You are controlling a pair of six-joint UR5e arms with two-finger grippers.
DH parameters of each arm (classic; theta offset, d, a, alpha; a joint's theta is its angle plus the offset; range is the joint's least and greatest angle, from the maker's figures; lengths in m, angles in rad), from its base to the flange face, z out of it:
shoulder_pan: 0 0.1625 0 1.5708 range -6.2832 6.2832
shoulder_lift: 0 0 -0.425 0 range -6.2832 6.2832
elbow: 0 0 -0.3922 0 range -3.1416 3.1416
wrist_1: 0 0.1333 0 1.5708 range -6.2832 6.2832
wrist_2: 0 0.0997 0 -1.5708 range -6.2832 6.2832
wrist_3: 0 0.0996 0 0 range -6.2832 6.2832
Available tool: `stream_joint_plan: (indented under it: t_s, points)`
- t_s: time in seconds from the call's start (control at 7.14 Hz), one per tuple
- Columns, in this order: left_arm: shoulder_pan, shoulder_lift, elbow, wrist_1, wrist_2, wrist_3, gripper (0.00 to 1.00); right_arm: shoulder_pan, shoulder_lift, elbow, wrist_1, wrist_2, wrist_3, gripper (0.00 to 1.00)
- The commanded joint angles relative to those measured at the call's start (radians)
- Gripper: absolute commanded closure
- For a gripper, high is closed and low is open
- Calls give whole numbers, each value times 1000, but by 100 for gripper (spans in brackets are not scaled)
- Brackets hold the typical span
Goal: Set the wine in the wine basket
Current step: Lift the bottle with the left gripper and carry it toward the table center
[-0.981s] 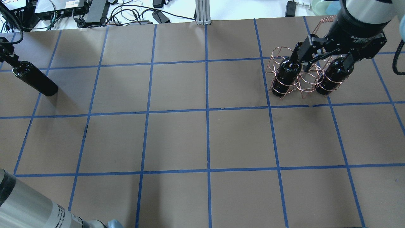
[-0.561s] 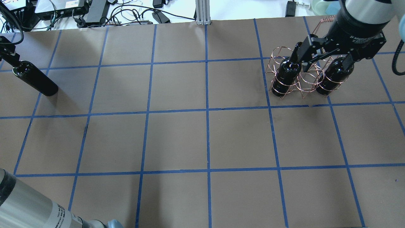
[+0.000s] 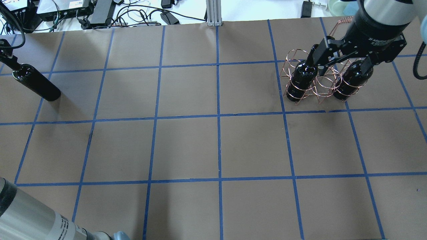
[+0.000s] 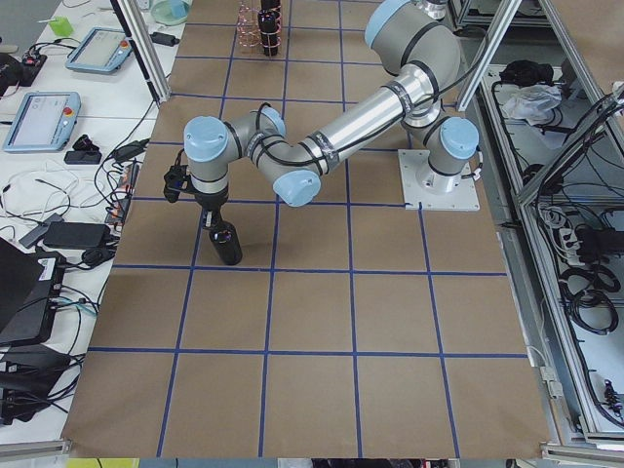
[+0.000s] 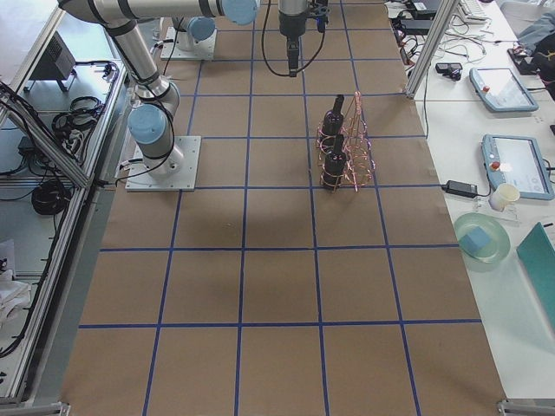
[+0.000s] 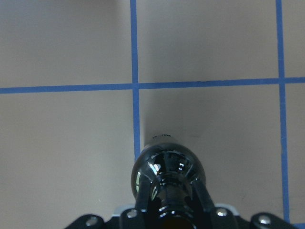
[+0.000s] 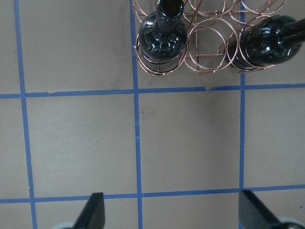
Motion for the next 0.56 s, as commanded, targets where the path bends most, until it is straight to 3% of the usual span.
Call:
stream_joint_plan:
  t_s: [0.0,0.42]
  points:
    - [-68,65,-2,-43,5,-74,100,0,1,0,8,2,-4,0]
    - [-247,210,-143,-54,5,-391,100,0,1,12,8,3,-9,0]
